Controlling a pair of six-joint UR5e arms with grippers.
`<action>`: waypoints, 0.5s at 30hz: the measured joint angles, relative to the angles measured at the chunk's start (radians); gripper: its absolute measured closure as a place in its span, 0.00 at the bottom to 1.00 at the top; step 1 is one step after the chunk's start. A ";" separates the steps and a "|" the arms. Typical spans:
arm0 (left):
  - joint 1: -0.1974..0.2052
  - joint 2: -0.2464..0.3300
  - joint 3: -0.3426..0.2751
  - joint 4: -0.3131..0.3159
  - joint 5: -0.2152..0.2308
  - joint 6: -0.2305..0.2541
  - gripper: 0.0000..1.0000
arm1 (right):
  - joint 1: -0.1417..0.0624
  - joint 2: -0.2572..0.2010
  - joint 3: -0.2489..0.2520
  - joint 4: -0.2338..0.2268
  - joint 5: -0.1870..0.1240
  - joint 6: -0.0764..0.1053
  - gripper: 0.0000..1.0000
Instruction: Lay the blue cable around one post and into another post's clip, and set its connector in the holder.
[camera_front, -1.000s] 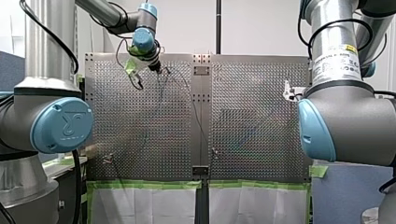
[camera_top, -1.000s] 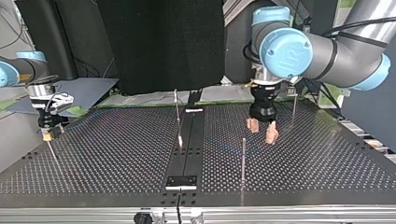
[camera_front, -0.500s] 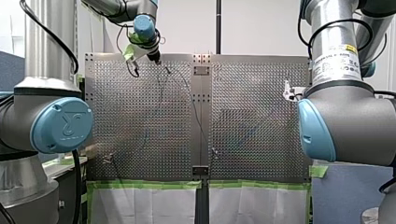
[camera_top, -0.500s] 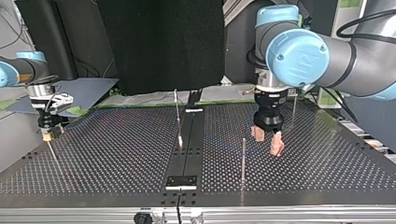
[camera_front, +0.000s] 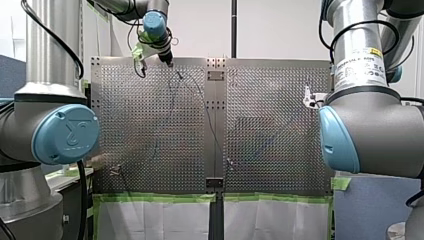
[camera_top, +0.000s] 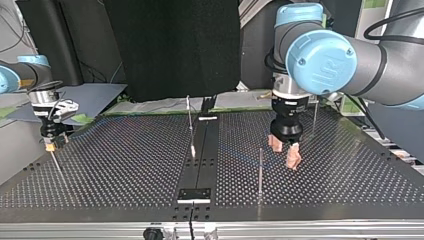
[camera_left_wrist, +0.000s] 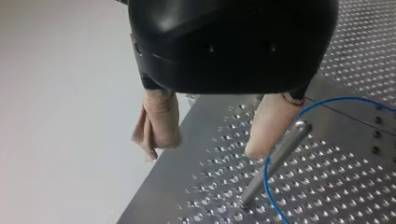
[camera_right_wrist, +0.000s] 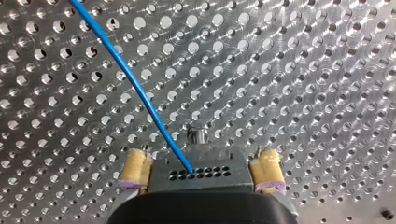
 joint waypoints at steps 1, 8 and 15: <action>0.000 0.000 0.000 -0.005 0.000 0.009 0.00 | 0.000 0.000 0.000 0.000 0.000 0.000 0.00; -0.002 0.000 0.000 -0.017 -0.001 0.078 0.00 | 0.000 0.000 0.000 0.001 0.000 -0.001 0.00; -0.002 0.000 0.000 -0.017 -0.001 0.135 0.00 | 0.000 0.000 -0.003 0.006 0.000 -0.004 0.00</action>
